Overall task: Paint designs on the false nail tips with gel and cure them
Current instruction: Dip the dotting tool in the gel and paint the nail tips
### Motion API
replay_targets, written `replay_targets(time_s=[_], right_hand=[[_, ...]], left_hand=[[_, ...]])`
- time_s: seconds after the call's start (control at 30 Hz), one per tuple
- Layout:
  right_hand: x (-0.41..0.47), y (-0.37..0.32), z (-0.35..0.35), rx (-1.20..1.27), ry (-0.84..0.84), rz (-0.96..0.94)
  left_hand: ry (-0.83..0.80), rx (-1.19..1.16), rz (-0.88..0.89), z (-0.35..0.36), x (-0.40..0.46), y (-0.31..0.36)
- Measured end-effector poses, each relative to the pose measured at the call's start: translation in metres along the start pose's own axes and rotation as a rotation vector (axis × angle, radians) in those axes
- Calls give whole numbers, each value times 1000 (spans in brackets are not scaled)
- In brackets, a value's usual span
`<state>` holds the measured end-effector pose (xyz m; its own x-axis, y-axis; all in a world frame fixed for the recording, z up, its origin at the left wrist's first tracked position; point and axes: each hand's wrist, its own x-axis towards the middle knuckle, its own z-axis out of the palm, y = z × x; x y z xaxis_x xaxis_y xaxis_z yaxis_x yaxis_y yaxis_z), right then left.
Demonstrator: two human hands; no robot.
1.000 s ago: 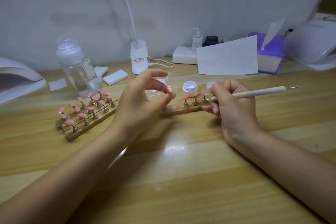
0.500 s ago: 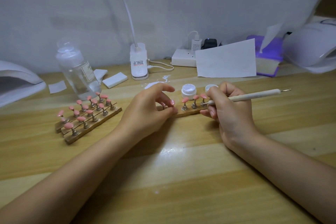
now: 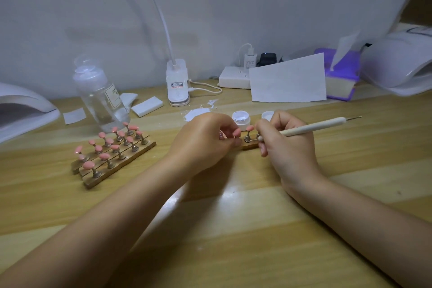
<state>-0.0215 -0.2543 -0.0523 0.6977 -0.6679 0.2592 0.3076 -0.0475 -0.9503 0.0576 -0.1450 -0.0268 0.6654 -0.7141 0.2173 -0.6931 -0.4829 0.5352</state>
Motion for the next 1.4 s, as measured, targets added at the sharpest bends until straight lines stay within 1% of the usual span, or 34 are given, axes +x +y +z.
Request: replay_targets(time_s=[0.1,0.2,0.27,0.33,0.4,0.47,0.53,0.57,0.67,0.77,0.83,0.93,1.0,1.1,1.23,1.4], right_hand=[[1,1,1,-44,11,0],[0,0,0,-45,9,-3],[0,-1,1,-28,7,-5],[0,-3,2,25,25,13],[1,-4,1,79,69,28],[2,-5,-1,121,114,14],[1,-7,-1,132,117,-15],[0,-9,-1,127,102,-28],[3,-18,0,114,33,-44],[19,-27,-4,-6,0,-64],[33,-29,-6,-146,-35,-84],[54,-27,-6,-401,-128,-89],[68,-24,-2,-522,-189,-77],[83,-17,9,-641,-248,-82],[90,-7,20,-790,-244,-121],[91,-1,23,-858,-270,-119]], left_hand=[[42,33,12,0,-2,3],[167,102,132,2,-7,6],[264,0,238,1,-13,8],[313,-141,301,3,-20,8],[306,-282,292,9,-28,8],[279,-418,221,15,-34,6],[231,-552,152,20,-36,4],[208,-596,148,21,-37,3],[163,-610,168,21,-36,0],[121,-600,163,22,-35,0],[123,-560,169,23,-34,0],[118,-541,173,23,-34,-1],[103,-531,177,23,-34,-2],[102,-510,168,24,-34,-4],[114,-522,159,25,-33,-5],[112,-522,156,25,-32,-5]])
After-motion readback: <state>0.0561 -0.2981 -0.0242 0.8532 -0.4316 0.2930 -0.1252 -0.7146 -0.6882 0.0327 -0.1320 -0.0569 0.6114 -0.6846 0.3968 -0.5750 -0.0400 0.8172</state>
